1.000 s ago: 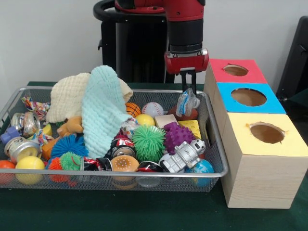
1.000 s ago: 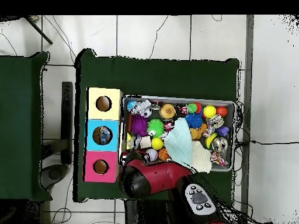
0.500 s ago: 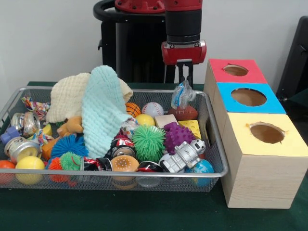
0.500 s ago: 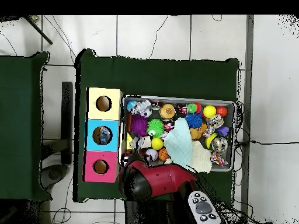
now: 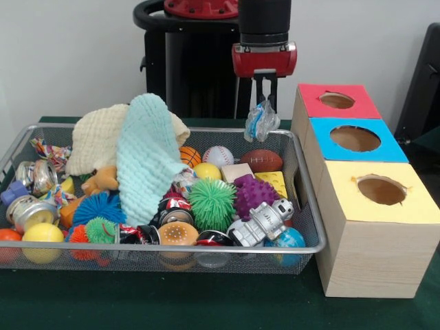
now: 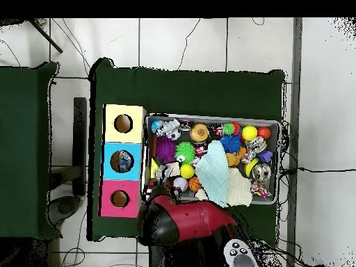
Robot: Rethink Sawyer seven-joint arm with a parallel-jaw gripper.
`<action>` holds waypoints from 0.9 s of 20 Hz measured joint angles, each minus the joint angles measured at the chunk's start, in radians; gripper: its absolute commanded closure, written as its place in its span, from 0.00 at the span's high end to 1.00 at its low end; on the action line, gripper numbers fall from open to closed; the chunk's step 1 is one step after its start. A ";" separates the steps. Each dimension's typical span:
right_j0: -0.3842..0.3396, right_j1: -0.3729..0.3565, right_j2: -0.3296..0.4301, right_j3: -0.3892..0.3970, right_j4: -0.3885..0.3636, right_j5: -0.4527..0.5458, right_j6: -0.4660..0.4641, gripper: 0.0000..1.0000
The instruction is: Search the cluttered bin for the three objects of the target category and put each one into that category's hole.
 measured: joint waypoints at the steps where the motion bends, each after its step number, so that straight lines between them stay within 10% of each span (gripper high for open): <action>1: 0.007 -0.016 0.000 0.004 0.008 0.002 0.000 0.00; 18: 0.107 -0.127 0.000 0.045 0.095 0.111 0.000 0.00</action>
